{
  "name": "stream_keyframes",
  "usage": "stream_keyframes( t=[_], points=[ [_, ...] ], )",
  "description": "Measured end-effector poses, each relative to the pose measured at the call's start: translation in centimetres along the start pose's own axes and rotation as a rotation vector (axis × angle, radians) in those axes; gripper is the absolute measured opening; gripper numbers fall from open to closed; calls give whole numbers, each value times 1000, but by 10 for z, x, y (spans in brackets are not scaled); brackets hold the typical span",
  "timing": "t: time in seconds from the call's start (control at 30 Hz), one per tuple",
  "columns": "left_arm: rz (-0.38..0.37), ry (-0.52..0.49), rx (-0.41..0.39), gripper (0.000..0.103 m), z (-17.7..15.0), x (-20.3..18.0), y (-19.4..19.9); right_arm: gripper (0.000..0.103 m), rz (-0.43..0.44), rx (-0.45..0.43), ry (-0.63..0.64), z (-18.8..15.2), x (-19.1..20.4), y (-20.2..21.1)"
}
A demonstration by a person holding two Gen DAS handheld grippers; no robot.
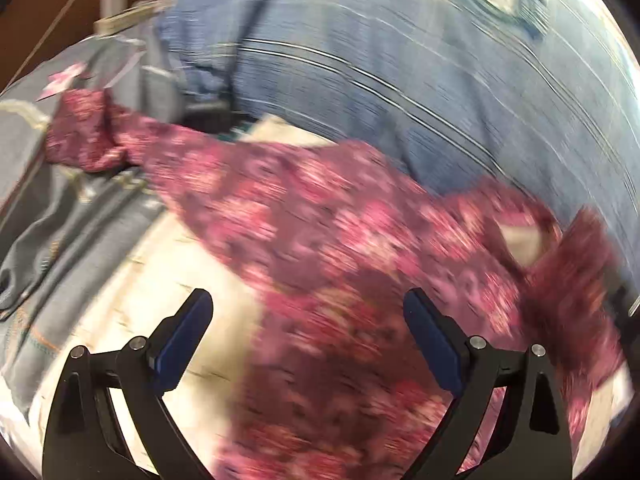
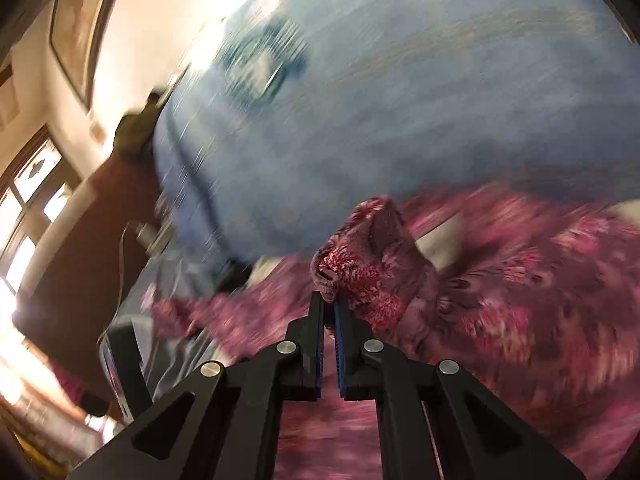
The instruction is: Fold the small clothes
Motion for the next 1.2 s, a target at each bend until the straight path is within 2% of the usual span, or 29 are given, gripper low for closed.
stream_keyframes(
  t=[0.03,0.07,0.13,0.2,0.23,0.27,0.37,0.53,0.63,0.7,0.8,0.97,1.07,1.1,1.13,1.17,1.2],
  points=[
    [7,26,-8,96,4,9,1,5,18,49,6,-13,11,-22],
    [11,53,-12,96,7,18,1,11,36,109,6,-28,20,-41],
    [-2,91,-7,96,8,26,1,11,20,226,10,-60,26,-69],
    [-34,100,19,96,6,26,-2,12,19,285,10,-80,30,-75],
    [-45,97,31,96,4,24,-4,12,35,284,3,-84,31,-68],
    [-53,89,39,96,3,21,-5,14,51,268,-1,-86,30,-56],
    [-109,34,90,96,-10,-4,-6,30,38,209,-36,-81,7,-14],
    [-159,-38,168,96,-37,-42,-6,31,-83,63,-182,-66,-73,65],
    [-189,-42,196,97,-48,-55,-8,33,-156,-19,-359,-65,-137,103],
    [-202,-34,204,97,-50,-61,-11,33,-163,-61,-478,-70,-173,121],
    [-217,-9,203,97,-50,-66,-13,33,-171,-112,-591,-74,-213,128],
    [-198,18,154,97,-43,-65,-13,34,-111,-161,-716,-75,-252,124],
    [-173,31,128,96,-39,-60,-15,27,-91,-169,-726,-71,-258,116],
    [-168,35,119,91,-38,-59,-14,11,-85,-176,-699,-66,-254,117],
    [-161,38,109,87,-37,-57,-14,3,-89,-190,-661,-60,-248,120],
    [-157,37,105,77,-35,-56,-13,4,-85,-219,-620,-54,-242,127],
    [-148,36,107,72,-35,-55,-14,4,-77,-250,-593,-48,-238,134]
  ],
)
Point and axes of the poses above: each gripper's, at about its wrist camera, not at the fingertips, and y roughly against the way its jaws point, x to its left, z to its top, the point moved 9 cm from there along -y, roughly the way its jaws point, and after that the axes turned 2 degrees about x, right-handed, at the moved point
